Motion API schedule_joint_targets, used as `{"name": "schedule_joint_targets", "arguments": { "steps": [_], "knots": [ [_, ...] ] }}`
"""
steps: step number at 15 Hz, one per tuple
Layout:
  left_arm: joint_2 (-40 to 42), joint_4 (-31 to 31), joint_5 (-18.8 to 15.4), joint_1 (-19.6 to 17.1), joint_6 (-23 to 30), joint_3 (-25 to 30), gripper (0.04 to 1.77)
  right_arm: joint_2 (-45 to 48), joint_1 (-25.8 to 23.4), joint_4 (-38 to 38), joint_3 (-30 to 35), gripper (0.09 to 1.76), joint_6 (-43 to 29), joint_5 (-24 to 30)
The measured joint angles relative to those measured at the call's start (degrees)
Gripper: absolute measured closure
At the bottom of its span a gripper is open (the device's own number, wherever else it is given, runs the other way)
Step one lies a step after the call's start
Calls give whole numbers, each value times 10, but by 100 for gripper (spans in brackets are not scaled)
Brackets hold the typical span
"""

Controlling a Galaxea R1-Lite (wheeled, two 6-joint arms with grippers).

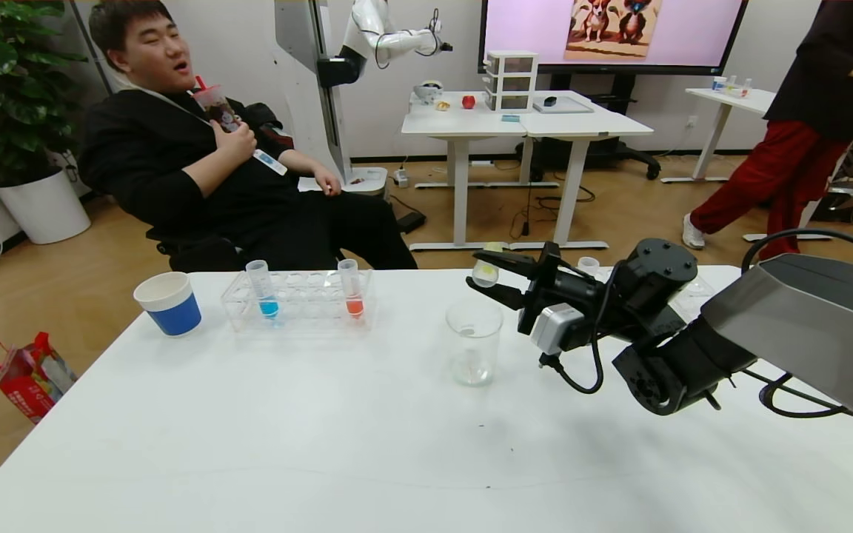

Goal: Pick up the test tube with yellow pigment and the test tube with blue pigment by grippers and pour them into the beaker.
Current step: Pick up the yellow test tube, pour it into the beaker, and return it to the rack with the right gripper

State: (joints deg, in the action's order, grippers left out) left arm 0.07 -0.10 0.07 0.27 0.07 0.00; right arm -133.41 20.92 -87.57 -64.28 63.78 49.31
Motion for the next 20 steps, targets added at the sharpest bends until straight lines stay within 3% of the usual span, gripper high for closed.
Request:
{"name": "schedule_joint_targets", "arguments": {
  "steps": [20],
  "knots": [
    [0, 0, 0, 0, 0, 0, 6, -4, -15, 139, -62, 134, 228, -4]
  ]
}}
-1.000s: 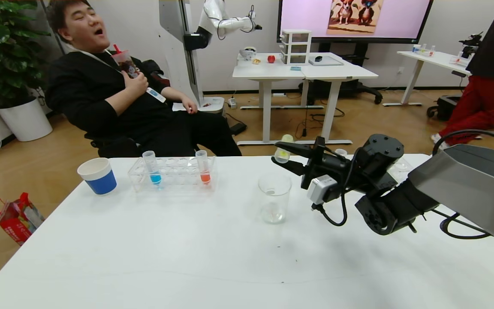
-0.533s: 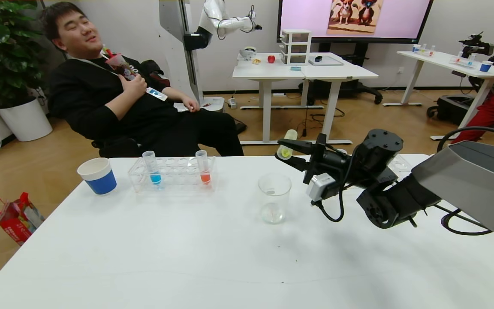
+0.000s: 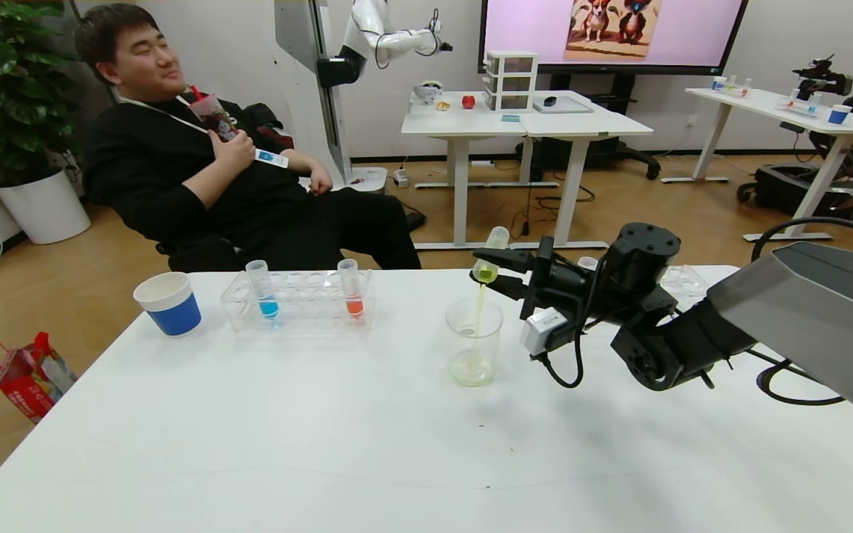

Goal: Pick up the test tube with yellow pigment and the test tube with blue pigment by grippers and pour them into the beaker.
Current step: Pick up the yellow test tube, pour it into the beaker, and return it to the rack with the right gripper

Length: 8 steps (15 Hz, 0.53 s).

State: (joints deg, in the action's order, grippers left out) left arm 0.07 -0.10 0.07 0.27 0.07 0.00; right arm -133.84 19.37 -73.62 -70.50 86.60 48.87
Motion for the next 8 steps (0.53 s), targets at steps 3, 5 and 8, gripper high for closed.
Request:
{"name": "schedule_joint_targets", "arguments": {
  "steps": [3, 5, 8],
  "knots": [
    [0, 0, 0, 0, 0, 0, 6, 1, 2, 31, 2, 134, 44, 0],
    [0, 0, 0, 0, 0, 0, 6, 2, 4, 43, 4, 134, 69, 0],
    [0, 0, 0, 0, 0, 0, 6, 7, 4, 81, 1, 134, 113, 0]
  ]
}}
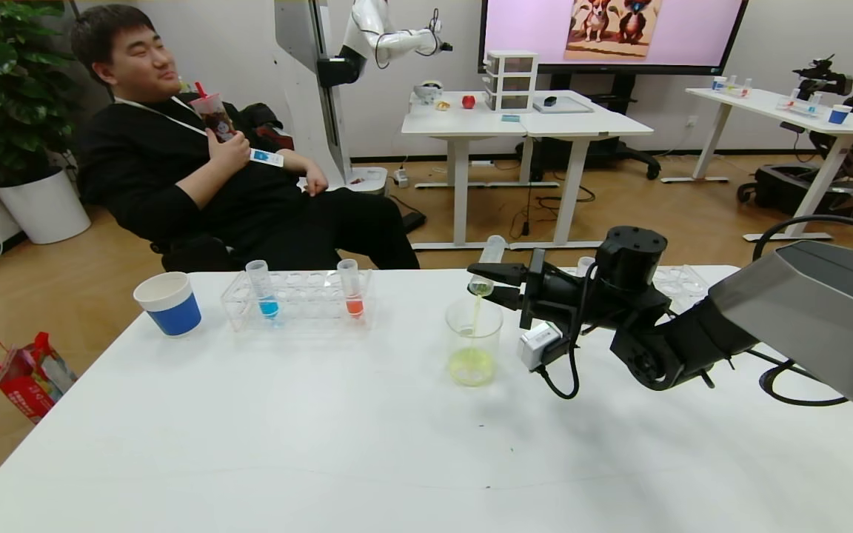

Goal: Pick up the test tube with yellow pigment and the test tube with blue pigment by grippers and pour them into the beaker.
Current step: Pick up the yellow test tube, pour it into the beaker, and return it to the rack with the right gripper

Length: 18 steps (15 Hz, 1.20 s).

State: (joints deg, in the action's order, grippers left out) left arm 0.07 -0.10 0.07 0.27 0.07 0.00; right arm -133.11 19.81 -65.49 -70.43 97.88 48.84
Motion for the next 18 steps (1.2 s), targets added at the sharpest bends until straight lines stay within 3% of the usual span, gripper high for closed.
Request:
{"name": "schedule_joint_targets", "arguments": {
  "steps": [6, 10, 13, 16, 18],
  "knots": [
    [0, 0, 0, 0, 0, 0, 6, 51, -5, 151, -16, 134, 138, -7],
    [0, 0, 0, 0, 0, 0, 6, 70, 3, 154, -21, 134, 121, -2],
    [0, 0, 0, 0, 0, 0, 6, 89, 6, 131, -23, 134, 6, 0],
    [0, 0, 0, 0, 0, 0, 6, 118, 9, 55, 0, 134, -201, -12],
    [0, 0, 0, 0, 0, 0, 6, 137, 11, -30, 38, 134, -359, -72]
  ]
}}
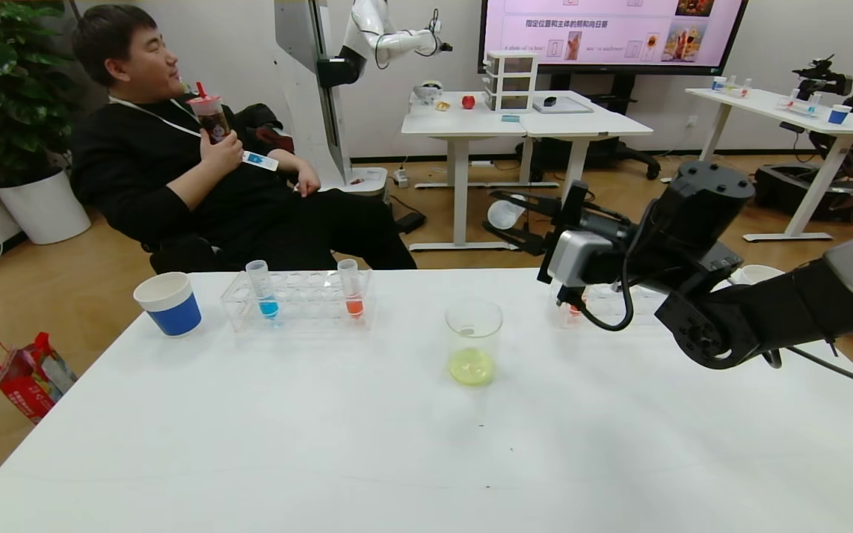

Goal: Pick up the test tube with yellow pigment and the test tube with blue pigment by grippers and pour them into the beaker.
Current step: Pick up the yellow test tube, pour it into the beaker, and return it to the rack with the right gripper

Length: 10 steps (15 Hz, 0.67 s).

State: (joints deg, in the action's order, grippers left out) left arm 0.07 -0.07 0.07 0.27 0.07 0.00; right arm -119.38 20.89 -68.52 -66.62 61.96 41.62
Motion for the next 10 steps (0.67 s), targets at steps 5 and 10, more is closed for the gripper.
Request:
{"name": "schedule_joint_targets", "arguments": {
  "steps": [5, 10],
  "knots": [
    [0, 0, 0, 0, 0, 0, 6, 33, 28, -161, 118, 134, -343, -302],
    [0, 0, 0, 0, 0, 0, 6, 87, 25, -24, 184, 134, -560, -437]
  ]
}}
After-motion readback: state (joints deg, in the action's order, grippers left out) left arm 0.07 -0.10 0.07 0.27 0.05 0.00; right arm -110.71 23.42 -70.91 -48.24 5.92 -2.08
